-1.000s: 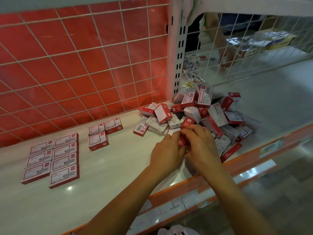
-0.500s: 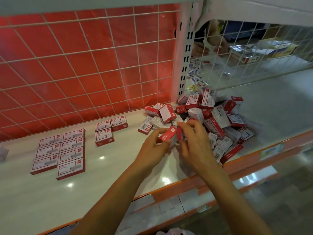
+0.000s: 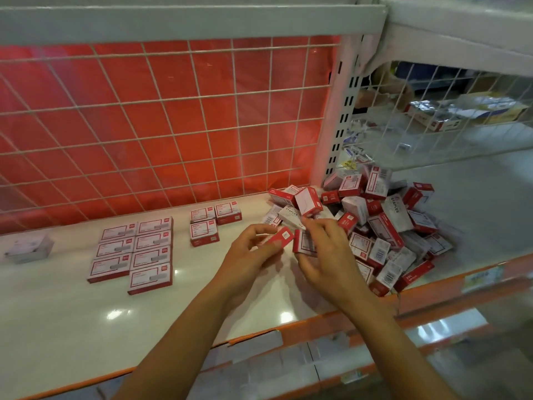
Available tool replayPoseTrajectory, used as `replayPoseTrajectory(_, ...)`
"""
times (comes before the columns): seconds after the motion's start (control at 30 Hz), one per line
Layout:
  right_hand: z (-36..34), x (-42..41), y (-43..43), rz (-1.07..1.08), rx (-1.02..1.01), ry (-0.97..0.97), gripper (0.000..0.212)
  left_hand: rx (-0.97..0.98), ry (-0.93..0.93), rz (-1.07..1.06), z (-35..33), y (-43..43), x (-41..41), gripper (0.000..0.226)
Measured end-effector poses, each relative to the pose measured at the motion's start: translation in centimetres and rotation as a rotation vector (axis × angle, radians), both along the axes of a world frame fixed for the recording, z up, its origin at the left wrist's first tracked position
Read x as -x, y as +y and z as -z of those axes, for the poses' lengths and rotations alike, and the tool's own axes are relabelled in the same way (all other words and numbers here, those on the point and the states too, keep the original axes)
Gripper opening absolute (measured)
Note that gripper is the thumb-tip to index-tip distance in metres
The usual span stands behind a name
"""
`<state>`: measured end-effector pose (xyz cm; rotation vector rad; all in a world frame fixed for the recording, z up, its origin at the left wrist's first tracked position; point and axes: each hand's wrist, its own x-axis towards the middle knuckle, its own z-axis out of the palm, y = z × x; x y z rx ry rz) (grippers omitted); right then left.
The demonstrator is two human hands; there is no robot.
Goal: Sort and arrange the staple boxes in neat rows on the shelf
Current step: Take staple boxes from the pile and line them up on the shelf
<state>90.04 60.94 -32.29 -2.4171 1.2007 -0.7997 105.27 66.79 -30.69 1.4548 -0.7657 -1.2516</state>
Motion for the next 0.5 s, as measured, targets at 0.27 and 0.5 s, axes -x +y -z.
replayPoseTrajectory(0.27, 0.1, -4.2, 1.6, -0.027, -0.042, 0.042, 0.052, 0.017, -0.175, -0.157, -0.8, 2.9, -3.9, 0.043)
replayPoseTrajectory(0.5, 0.3, -9.1, 3.7, -0.088, -0.116, 0.040, 0.053, -0.009, -0.232, -0.212, -0.6, 6.0, -8.7, 0.045)
